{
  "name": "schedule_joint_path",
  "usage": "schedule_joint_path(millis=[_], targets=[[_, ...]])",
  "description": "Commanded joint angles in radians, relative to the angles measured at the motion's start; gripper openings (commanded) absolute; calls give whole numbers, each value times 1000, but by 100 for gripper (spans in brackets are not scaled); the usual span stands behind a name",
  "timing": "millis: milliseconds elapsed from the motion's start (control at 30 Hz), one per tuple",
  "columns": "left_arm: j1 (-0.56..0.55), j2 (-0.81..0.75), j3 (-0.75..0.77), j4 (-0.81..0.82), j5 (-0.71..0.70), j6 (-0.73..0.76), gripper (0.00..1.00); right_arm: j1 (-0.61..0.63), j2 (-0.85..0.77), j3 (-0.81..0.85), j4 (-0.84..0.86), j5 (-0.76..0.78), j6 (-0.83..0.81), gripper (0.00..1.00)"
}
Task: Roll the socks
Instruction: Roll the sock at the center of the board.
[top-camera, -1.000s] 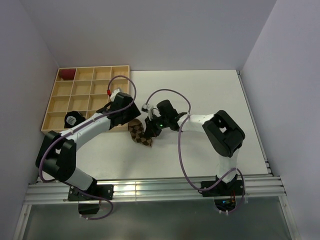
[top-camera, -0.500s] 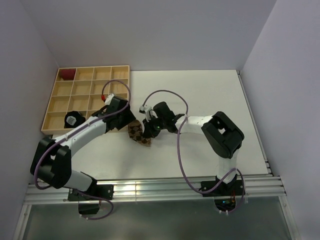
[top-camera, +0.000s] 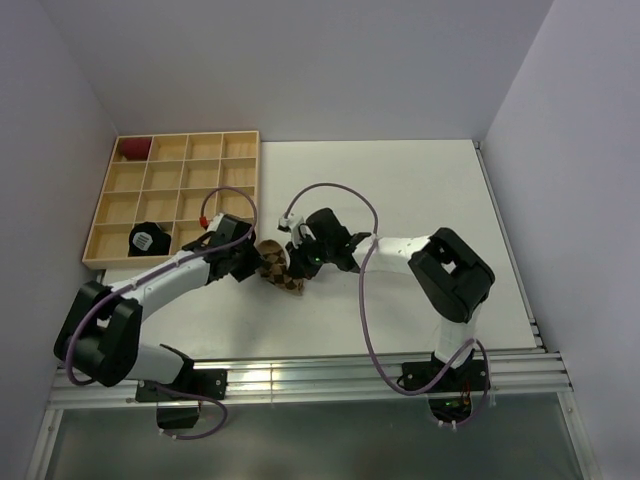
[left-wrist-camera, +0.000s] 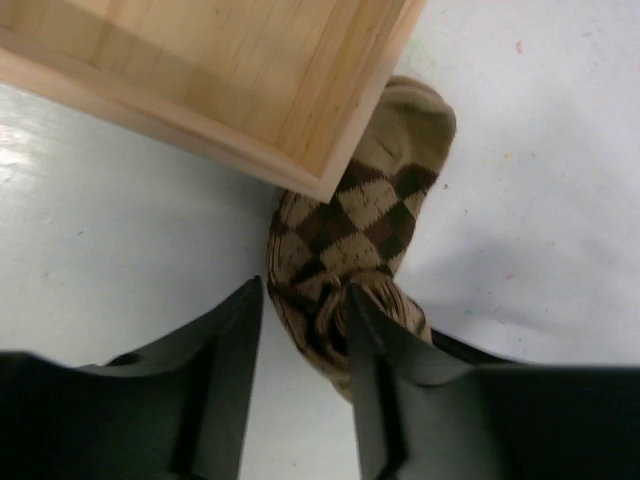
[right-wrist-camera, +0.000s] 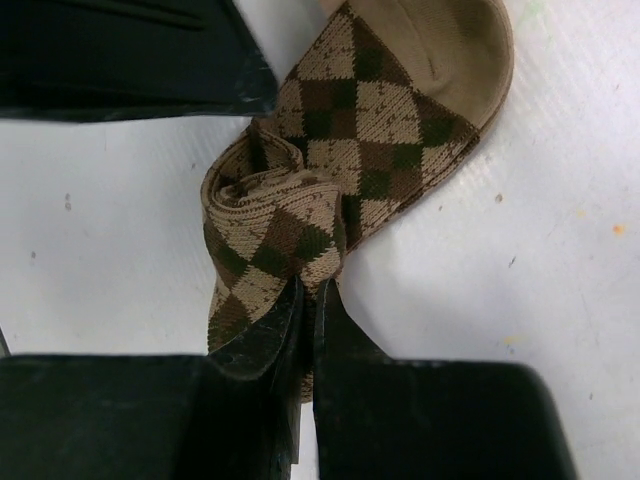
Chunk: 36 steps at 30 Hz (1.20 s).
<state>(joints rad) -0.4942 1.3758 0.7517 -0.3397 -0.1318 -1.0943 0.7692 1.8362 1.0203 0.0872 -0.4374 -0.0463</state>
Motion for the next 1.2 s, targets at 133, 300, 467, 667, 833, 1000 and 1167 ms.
schedule_joint_path(millis=[133,300,467,667,833,1000,1167], targets=[[-23,182,54,102,55,19,25,22,-122,-129,-40,69,-38,0],[-75,282,147,169,92,66,18,47,-189,-170,-21,100,-49,0],[-92,393,260,219,123,122,18,71,-224,-198,-6,132,-50,0],[-93,482,339,252,179,163,18,77,-238,-198,3,169,-66,0],[-93,506,341,284,208,177,18,93,-218,-160,-26,192,-87,0],[-93,522,336,312,230,177,18,113,-178,-117,-61,233,-102,0],[-92,532,347,295,210,162,18,162,-181,-68,-118,331,-112,0]])
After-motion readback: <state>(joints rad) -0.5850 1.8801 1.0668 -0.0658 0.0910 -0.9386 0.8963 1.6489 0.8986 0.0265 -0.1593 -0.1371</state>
